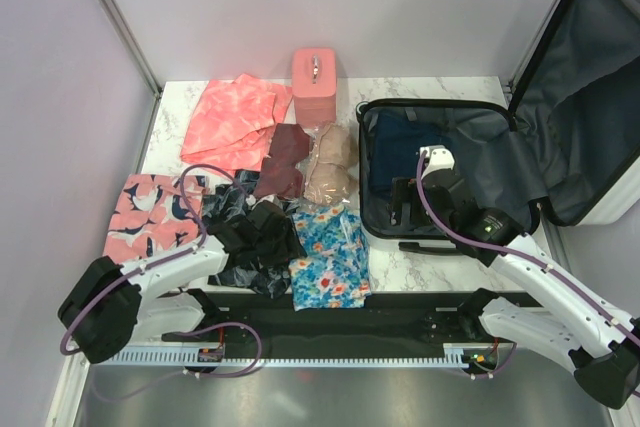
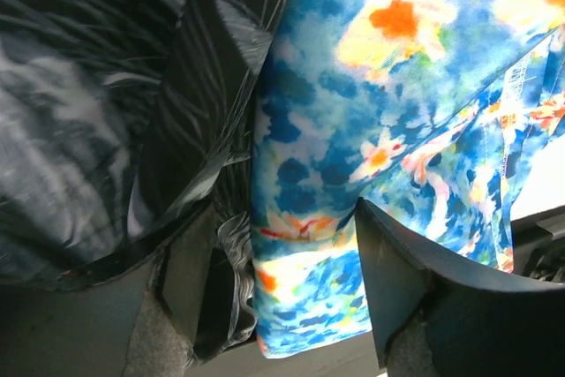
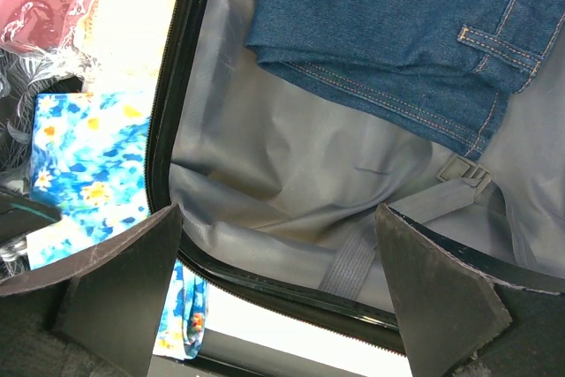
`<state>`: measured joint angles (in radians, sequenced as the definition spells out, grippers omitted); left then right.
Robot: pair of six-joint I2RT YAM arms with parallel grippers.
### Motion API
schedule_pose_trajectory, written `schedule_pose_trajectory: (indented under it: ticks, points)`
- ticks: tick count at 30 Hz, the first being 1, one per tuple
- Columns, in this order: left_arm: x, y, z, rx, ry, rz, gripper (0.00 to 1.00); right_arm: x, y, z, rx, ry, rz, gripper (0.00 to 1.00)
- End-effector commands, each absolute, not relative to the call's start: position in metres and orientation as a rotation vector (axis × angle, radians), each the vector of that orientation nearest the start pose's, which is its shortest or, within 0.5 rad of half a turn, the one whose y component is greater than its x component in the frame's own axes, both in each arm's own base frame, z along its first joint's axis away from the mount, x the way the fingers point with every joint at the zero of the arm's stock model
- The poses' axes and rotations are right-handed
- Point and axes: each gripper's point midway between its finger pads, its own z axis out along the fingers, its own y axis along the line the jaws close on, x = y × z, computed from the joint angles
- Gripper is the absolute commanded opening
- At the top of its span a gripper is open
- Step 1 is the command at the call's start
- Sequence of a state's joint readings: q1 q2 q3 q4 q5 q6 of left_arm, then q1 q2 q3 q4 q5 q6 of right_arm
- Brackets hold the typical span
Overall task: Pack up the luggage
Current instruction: Pick up the clothes at the center of the board.
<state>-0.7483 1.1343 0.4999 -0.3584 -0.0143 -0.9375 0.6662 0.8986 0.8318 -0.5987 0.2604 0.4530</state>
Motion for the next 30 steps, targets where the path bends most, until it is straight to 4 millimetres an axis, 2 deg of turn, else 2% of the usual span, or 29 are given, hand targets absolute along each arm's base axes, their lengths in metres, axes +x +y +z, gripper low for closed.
schedule_pose_trajectory:
  ticks: [1, 5, 11, 20, 24, 28, 30]
  points:
    - [0.174, -0.216, 0.039, -0.211, 2.651, -0.675, 0.70, 0.236, 0.151, 0.184, -0.081, 2.214, 0.330, 0.98]
    - [0.180, -0.225, 0.045, -0.181, 2.635, -0.705, 0.68, 0.236, 0.150, 0.185, -0.081, 2.211, 0.327, 0.98]
    - [0.186, -0.239, 0.066, -0.159, 2.591, -0.774, 0.68, 0.236, 0.150, 0.181, -0.083, 2.225, 0.318, 0.98]
    - [0.186, -0.263, 0.065, -0.064, 2.606, -0.834, 0.67, 0.237, 0.152, 0.181, -0.095, 2.229, 0.316, 0.98]
    - [0.187, -0.262, 0.059, -0.071, 2.627, -0.804, 0.67, 0.236, 0.153, 0.180, -0.098, 2.230, 0.321, 0.98]
    - [0.188, -0.270, 0.067, -0.019, 2.582, -0.855, 0.67, 0.237, 0.153, 0.181, -0.099, 2.229, 0.319, 0.98]
    - [0.187, -0.272, 0.065, -0.010, 2.593, -0.849, 0.70, 0.237, 0.153, 0.180, -0.101, 2.232, 0.315, 0.98]
